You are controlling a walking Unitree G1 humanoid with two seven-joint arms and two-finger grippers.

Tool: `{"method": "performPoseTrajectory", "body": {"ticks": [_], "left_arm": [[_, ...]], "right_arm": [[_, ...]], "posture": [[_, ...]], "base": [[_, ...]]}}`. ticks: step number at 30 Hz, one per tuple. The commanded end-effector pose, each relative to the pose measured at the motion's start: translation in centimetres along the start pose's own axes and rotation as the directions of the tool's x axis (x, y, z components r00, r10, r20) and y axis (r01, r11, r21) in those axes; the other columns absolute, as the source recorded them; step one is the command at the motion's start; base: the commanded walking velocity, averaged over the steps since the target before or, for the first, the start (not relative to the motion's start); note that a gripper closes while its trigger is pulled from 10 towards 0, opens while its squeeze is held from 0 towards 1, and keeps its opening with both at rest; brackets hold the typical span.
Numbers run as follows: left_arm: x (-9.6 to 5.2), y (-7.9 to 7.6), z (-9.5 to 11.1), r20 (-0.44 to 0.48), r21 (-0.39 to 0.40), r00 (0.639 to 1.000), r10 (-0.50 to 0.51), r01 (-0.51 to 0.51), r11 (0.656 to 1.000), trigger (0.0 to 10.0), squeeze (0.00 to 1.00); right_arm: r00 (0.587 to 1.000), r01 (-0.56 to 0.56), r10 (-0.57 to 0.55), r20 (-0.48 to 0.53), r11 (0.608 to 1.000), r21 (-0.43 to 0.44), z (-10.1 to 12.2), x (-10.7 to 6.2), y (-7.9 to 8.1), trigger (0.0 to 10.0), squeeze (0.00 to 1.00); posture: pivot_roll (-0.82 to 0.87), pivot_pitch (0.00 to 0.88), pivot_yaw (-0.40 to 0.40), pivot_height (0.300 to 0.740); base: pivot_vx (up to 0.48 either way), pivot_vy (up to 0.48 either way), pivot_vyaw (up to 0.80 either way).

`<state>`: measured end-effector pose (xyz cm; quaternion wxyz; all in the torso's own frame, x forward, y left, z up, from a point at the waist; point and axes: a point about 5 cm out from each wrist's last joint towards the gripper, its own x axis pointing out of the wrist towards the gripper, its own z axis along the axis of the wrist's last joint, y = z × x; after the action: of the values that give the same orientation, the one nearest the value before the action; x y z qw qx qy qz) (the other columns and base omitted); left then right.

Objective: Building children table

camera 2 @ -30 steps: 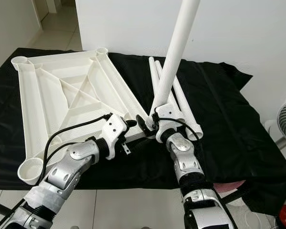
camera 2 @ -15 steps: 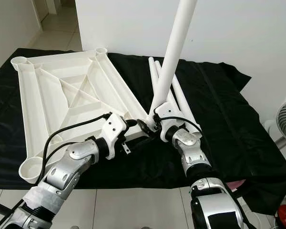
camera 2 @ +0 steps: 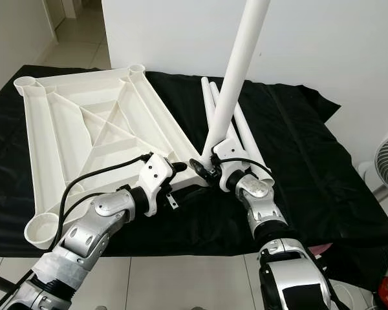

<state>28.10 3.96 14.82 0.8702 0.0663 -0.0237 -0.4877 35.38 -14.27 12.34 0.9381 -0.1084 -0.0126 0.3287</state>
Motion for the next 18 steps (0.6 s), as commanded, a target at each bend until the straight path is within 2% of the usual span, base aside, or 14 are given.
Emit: {"method": "performPoseTrajectory", "body": {"ticks": [1,10,12,17,18], "left_arm": [[0.2,-0.4,0.0,-0.006,-0.001,0.999,-0.043,0.043,0.999,10.0,0.00],[0.2,-0.6,-0.2,-0.008,-0.002,0.999,-0.040,0.040,0.999,10.0,0.00],[0.2,-0.6,-0.2,-0.006,-0.002,0.999,-0.037,0.037,0.999,10.0,0.00],[0.2,-0.7,-0.1,-0.005,-0.001,0.999,-0.036,0.036,0.999,10.0,0.00],[0.3,-0.6,-0.1,-0.003,-0.001,0.999,-0.035,0.035,0.999,10.0,0.00]], "right_arm": [[0.999,-0.004,0.006,-0.031,0.999,0.040,-1.1,-0.1,0.8,10.0,0.00],[0.996,0.094,-0.094,-0.003,0.991,0.098,-1.0,0.4,1.9,10.0,0.00],[0.978,0.200,-0.206,0.016,0.964,0.173,-0.8,0.8,3.0,10.0,0.00],[0.960,0.268,-0.278,0.014,0.937,0.222,-0.7,0.9,3.4,10.0,0.00],[0.942,0.322,-0.336,0.011,0.912,0.254,-0.7,0.9,3.8,10.0,0.00]], "posture": [[0.04,0.000,-0.082,0.740],[0.03,0.000,-0.090,0.740],[0.03,0.000,-0.096,0.740],[0.03,0.000,-0.096,0.740],[0.03,0.000,-0.102,0.740]], "base": [[0.000,0.000,0.00],[0.000,0.000,0.00],[0.000,0.000,0.00],[0.000,0.000,0.00],[0.000,0.000,0.00]]}}
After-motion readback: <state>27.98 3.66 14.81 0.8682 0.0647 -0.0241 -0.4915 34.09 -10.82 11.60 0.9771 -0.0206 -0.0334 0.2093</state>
